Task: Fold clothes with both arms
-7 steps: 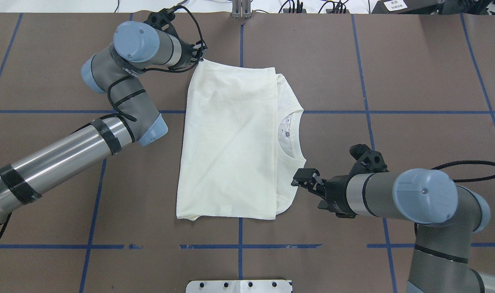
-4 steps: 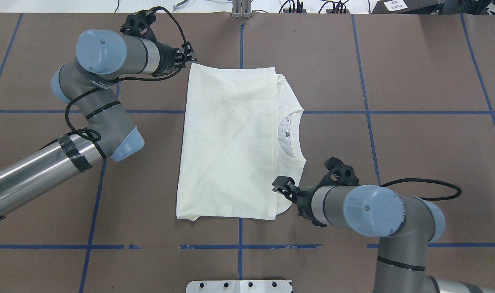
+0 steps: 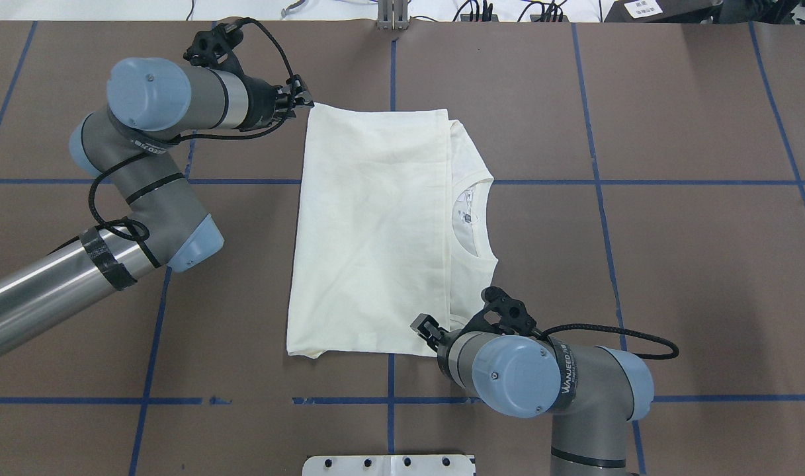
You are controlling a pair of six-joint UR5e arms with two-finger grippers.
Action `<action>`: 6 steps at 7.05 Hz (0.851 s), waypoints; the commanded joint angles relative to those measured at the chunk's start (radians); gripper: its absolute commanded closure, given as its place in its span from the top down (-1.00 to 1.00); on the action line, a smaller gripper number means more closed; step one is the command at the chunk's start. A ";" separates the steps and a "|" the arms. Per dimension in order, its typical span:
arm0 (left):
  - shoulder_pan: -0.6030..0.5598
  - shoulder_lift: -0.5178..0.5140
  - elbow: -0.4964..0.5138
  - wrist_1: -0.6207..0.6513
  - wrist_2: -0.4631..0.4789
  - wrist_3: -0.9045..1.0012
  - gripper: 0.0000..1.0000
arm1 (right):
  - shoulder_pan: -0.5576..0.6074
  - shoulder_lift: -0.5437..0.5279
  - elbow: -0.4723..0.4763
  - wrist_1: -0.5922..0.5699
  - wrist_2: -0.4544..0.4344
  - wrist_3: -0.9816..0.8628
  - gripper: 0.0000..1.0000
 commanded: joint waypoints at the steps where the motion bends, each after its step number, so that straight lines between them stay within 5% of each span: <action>1: 0.002 0.010 0.001 -0.001 0.002 0.000 -0.06 | 0.020 -0.001 -0.006 -0.003 -0.002 -0.005 0.40; 4: 0.002 0.013 0.001 -0.002 0.002 0.000 -0.06 | 0.021 -0.001 -0.006 -0.008 -0.002 -0.003 0.11; 5: 0.002 0.013 0.001 0.000 0.002 0.000 -0.06 | 0.021 -0.002 -0.006 -0.008 -0.002 0.000 -0.57; 6: 0.002 0.012 0.001 0.000 0.000 0.000 -0.06 | 0.021 -0.002 -0.006 -0.008 0.000 -0.002 -1.00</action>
